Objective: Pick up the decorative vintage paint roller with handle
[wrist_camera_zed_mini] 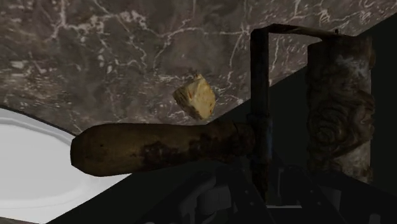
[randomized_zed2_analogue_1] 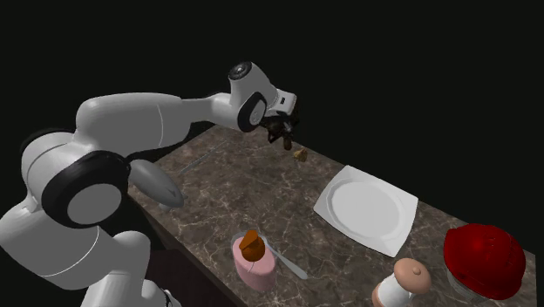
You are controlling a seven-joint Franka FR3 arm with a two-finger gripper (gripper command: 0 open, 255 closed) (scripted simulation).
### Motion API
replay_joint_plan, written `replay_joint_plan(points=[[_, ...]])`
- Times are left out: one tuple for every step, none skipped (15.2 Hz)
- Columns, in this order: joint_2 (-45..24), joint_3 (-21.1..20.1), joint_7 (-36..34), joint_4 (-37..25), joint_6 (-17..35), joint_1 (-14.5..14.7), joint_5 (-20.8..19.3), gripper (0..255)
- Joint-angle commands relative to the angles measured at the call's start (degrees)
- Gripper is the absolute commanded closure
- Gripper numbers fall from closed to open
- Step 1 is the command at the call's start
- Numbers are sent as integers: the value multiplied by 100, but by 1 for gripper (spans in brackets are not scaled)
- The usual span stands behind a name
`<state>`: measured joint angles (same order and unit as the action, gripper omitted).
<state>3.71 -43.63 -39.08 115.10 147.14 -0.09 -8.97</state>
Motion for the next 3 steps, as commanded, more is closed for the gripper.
replay_joint_plan(points=[[60, 9, 80, -121, -142, 18, 103, 255], [63, 11, 85, -131, -153, 19, 109, 255], [63, 11, 85, -130, -153, 19, 110, 255]])
